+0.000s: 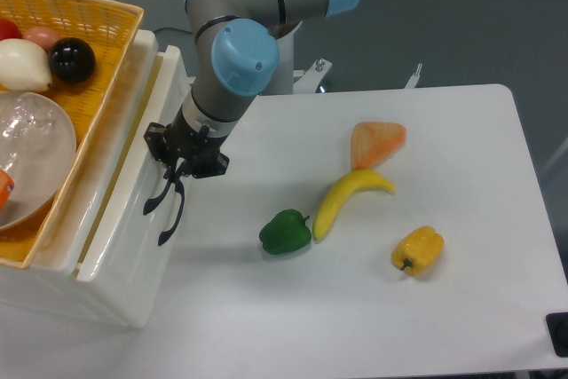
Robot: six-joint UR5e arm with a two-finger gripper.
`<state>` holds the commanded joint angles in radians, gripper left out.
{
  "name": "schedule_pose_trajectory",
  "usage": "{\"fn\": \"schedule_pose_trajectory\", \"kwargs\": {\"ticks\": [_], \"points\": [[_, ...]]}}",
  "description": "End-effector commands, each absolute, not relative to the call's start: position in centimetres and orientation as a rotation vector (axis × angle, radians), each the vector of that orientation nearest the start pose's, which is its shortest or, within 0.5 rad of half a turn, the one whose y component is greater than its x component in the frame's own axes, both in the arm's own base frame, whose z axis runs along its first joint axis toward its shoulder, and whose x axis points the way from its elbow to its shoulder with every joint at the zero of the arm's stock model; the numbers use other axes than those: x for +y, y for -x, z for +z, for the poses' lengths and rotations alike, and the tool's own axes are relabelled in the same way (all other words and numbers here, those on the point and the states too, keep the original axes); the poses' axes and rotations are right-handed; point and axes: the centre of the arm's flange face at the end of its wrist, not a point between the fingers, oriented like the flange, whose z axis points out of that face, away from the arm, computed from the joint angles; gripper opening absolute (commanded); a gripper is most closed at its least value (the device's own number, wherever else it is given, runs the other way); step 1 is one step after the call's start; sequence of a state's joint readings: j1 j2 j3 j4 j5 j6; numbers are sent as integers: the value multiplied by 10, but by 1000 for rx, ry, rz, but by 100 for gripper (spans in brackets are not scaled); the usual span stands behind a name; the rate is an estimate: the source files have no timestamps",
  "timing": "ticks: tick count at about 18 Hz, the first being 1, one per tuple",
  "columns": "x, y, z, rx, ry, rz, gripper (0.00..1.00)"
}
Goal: Slide the top white drawer open
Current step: 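Close the gripper on the upper drawer handle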
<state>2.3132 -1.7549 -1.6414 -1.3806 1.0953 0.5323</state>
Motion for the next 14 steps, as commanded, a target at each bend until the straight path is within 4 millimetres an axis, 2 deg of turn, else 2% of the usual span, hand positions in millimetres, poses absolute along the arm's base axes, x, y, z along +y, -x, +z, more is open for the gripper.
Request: {"fn": "schedule_pose_trajectory", "kwargs": {"ticks": [11,14], "points": [[527,249,392,-328,2820,-593,18],[524,257,394,-346,2813,-587,18]]}}
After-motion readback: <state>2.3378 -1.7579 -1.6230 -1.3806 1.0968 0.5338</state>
